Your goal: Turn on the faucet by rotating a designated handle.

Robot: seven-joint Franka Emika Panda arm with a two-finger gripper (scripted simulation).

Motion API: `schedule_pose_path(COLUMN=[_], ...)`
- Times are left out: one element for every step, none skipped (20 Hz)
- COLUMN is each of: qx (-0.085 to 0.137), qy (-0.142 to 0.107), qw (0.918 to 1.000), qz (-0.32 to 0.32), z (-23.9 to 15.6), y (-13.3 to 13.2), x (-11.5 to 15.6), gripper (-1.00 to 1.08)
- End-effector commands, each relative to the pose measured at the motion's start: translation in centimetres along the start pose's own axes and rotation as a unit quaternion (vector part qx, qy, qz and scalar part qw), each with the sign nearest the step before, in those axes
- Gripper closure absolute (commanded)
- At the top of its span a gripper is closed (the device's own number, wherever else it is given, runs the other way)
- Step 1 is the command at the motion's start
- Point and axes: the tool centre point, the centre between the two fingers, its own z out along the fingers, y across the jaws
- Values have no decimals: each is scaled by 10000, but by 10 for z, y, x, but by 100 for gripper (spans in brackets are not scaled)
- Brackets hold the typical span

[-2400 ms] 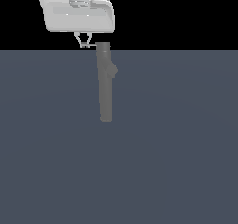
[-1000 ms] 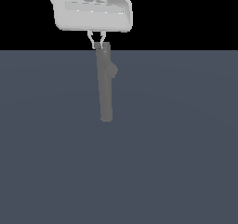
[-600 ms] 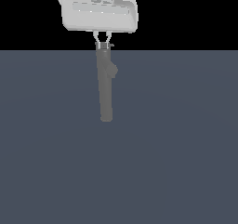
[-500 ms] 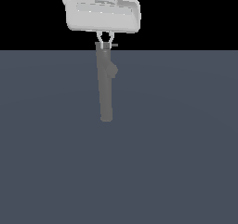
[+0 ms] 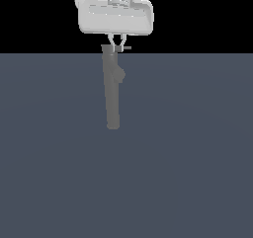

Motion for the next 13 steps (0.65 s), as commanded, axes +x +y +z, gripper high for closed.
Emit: schedule_pose_path(qx=[-36,-40,-43,-47,-51,-54,-58,-61,-65,-68,-71,-75,-75], qy=[93,99,105,111,116,122,128,134,139,145,151,156,156], qw=[9999,9999,9999,9999,9999,9998,9998,9998,9998,9997,9997,9997,9997], qz=[52,65,77,89,102,114,126,138,150,162,174,186,186], z=[-1,-1,-2,-2,-2,-2,-3,-3,-3,-3,-4,-4,-4], y=[12,15,17,20,23,25,28,31,33,36,38,41,41], x=[14,17,19,22,25,27,30,32,35,38,40,43,43], gripper=[108,108,108,108,108,108,108,108,108,108,108,108,108])
